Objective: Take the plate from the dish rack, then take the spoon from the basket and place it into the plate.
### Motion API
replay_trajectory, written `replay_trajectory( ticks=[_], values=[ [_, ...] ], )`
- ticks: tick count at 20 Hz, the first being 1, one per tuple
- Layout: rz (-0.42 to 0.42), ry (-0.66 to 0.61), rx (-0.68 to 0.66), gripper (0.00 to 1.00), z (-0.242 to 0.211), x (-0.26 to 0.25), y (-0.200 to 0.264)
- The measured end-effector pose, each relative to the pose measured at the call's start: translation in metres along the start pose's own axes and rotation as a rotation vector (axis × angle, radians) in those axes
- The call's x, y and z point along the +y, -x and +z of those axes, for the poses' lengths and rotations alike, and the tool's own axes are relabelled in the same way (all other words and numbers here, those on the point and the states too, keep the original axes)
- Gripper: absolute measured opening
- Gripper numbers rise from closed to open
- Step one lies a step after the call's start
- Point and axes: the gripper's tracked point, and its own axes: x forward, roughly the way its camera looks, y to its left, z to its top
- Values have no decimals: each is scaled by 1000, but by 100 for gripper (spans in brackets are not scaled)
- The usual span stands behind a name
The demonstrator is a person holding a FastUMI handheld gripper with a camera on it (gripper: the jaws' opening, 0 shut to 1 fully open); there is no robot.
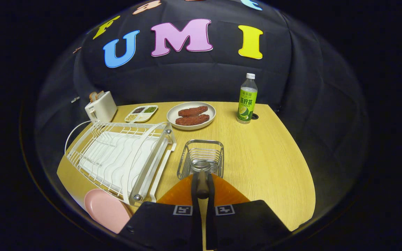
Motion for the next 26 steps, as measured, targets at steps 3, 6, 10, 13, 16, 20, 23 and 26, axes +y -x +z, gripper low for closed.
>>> replay_trajectory(
  ticks=[3, 6, 10, 13, 16, 20, 23, 26],
  values=[
    [-18, -2, -15, 8, 10, -5, 7],
    [-29, -20, -29, 8, 20, -9, 22],
    [-15, -32, -71, 8, 41, -7, 61],
    [40, -30, -110, 8, 57, 14, 98],
    [131, 0, -151, 9, 70, 56, 138],
    [311, -3, -128, 8, 54, 137, 178],
    [394, 28, -71, 8, 23, 181, 185],
    [429, 82, 6, 8, -19, 211, 178]
  ],
)
